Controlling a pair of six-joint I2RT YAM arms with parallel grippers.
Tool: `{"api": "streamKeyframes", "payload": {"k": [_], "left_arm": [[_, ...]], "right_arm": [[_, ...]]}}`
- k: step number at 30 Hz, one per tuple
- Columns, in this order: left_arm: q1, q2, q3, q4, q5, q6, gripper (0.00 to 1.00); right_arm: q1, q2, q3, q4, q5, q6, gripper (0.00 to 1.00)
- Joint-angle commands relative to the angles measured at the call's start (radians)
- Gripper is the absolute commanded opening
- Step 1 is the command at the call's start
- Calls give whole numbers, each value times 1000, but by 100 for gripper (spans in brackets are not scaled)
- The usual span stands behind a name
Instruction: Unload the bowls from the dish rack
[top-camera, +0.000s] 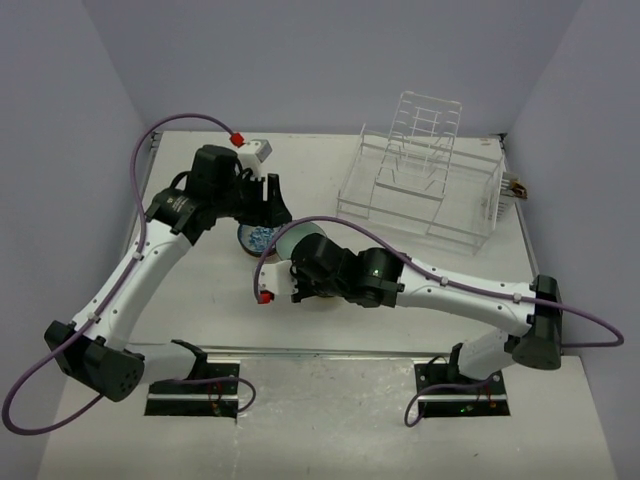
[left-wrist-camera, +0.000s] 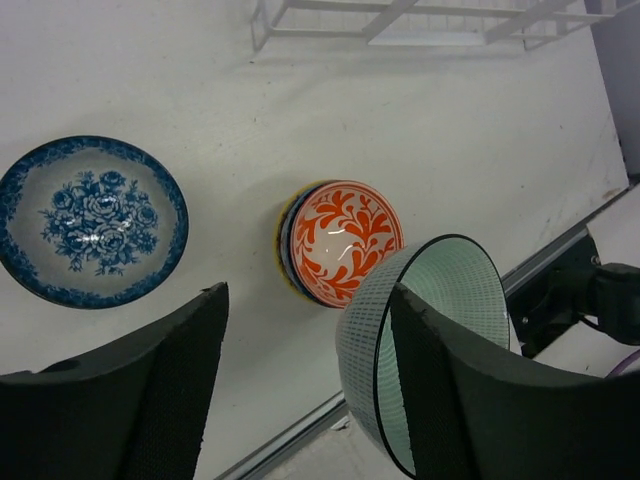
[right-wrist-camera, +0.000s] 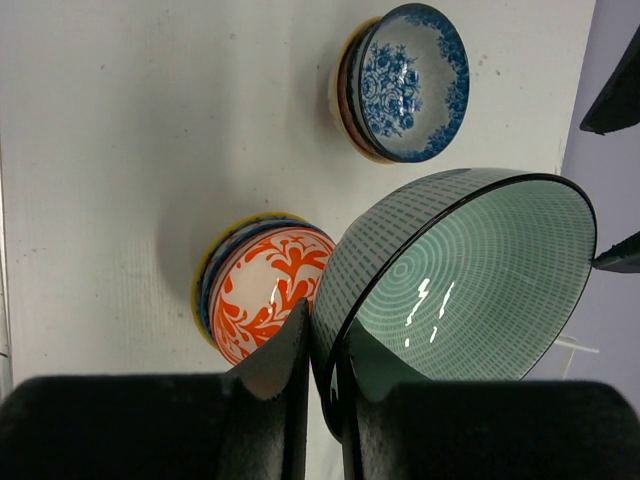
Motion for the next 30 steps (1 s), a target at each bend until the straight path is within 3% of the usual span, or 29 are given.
{"api": "streamKeyframes", "payload": {"k": [1,6,8,13,15,17,21,23,28,30], "left_arm": [[-3,0,-12,-36,-91,53,63],[-11,7,-34,-24,-102,53,59],[-15,7,-34,-28,-143,53,52],[-16,2,-37,-37,-170,61,53],[-17,-1,-42,-37,-191,64,44],[-17,-1,-51,-47,-255,64,18],[-17,17,-66,-60,-341,73,12],[-17,30,-68,-62,-361,75,0],[-17,31,-68,-40,-413,62,0],[-17,27,-69,-25,-456,39,0]], "right_arm": [[5,20,95,10,81,-56,0],[3,88,155,11,90,-79,0],[2,123,187,11,118,-87,0],[-33,160,235,9,54,-93,0],[-50,177,253,11,58,-88,0],[-53,184,258,11,72,-100,0],[-53,190,273,20,61,-107,0],[-53,198,293,28,55,-107,0],[-55,269,357,45,109,-82,0],[-66,282,362,62,113,-68,10]]}}
